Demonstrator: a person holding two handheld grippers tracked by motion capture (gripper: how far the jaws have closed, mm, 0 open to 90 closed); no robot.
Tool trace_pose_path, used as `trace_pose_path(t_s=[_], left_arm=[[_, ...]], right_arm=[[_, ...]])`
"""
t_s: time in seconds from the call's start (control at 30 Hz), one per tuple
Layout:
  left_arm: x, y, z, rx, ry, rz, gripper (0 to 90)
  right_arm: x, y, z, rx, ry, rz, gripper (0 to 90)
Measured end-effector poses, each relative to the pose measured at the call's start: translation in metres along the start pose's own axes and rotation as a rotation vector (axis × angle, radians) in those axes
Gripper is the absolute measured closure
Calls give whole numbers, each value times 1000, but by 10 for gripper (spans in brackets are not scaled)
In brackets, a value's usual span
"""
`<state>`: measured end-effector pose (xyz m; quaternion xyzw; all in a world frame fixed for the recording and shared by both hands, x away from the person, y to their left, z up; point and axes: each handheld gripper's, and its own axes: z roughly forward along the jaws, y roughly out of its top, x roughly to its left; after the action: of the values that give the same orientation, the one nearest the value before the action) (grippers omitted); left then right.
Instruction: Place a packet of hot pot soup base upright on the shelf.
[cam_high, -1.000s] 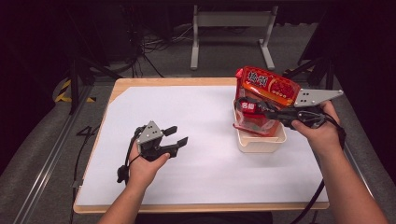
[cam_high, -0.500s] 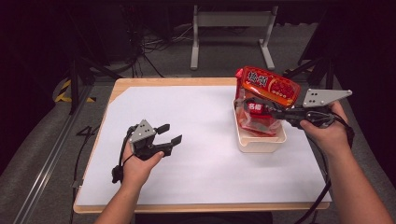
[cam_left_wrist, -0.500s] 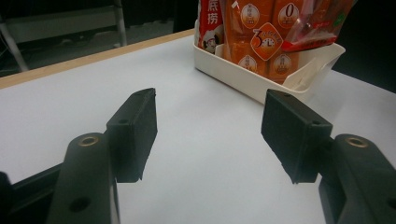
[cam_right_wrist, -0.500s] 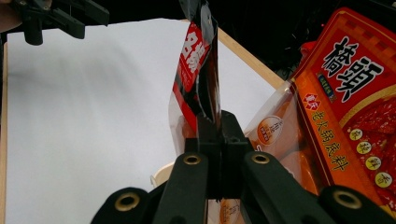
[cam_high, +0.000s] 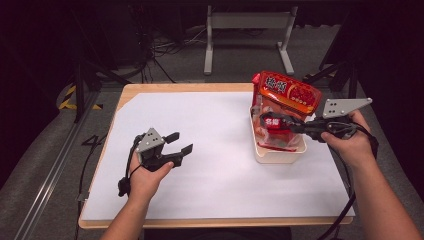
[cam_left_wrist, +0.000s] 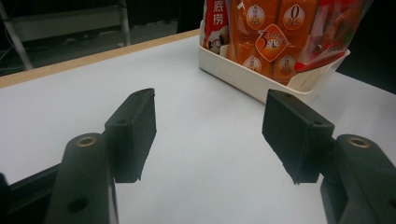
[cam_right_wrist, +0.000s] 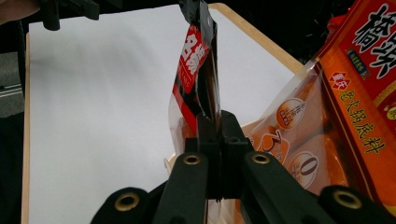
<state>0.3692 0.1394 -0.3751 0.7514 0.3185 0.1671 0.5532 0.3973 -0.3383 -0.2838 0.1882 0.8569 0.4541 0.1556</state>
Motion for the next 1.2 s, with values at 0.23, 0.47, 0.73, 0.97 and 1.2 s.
trace_pose_path(t_s=[0.23,0.47,0.73,0.97,1.2], left_arm=[[1,0,0,0,2,-4,358],[1,0,-1,0,3,-14,353],[1,0,-1,-1,9,-14,343],[2,-1,-1,1,9,-13,338],[3,-1,-2,-2,12,-14,336]], right_arm=[[-2,-4,4,32,10,8,896],[-5,-9,6,57,13,26,895],[-6,-21,8,88,9,42,893],[-6,-30,12,96,15,59,889],[-6,-39,16,103,21,80,880]])
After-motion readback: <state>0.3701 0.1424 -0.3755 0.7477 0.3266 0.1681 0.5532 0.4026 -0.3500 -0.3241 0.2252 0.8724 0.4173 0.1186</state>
